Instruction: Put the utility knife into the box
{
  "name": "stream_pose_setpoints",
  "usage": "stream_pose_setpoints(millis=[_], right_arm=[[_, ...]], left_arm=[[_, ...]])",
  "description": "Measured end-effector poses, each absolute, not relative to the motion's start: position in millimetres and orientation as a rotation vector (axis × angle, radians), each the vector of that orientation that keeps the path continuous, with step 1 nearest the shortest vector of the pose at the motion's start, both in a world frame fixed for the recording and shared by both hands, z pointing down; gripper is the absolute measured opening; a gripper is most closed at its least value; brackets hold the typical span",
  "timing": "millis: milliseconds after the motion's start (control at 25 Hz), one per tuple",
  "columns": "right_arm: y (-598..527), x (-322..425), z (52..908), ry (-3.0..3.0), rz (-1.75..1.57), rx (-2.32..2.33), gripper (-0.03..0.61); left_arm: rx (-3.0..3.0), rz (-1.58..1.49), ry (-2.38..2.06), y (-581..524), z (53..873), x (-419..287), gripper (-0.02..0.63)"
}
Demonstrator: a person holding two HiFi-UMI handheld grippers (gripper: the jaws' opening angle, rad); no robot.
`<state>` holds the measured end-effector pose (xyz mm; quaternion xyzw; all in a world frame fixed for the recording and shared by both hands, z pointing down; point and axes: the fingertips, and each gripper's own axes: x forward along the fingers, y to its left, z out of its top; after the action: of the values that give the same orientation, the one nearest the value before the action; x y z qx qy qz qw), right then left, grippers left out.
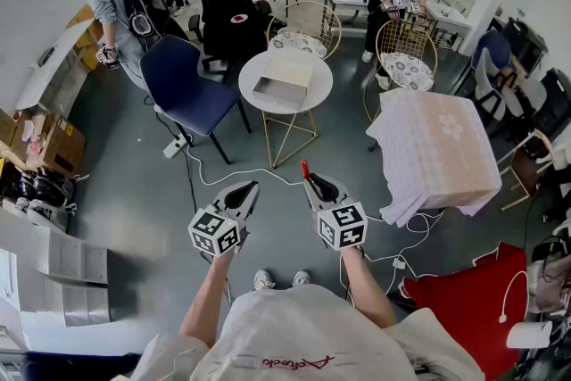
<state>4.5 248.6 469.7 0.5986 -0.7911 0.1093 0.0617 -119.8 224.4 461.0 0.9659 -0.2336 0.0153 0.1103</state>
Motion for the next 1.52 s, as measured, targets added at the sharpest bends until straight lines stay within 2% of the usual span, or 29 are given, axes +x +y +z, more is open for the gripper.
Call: stream_pose_setpoints(millis=[480,1080,1520], right_arm=[[238.7,9.8,478.0,-2.41,0.355,1.769,0.077],[204.0,71.8,484.3,-2.466,0.353,1.704,0.078],[202.0,102.8,507.9,-2.456,0.402,1.673,0.078]], left_arm=[[2.821,0.06,-0.713,211.1,465.3,-117.2,0.011],[2.822,0.065,-0.76,178.2,470.3,-55.7,0.011],[2.749,0.091,-0.777,180.4,503.5,-29.6,0.011]])
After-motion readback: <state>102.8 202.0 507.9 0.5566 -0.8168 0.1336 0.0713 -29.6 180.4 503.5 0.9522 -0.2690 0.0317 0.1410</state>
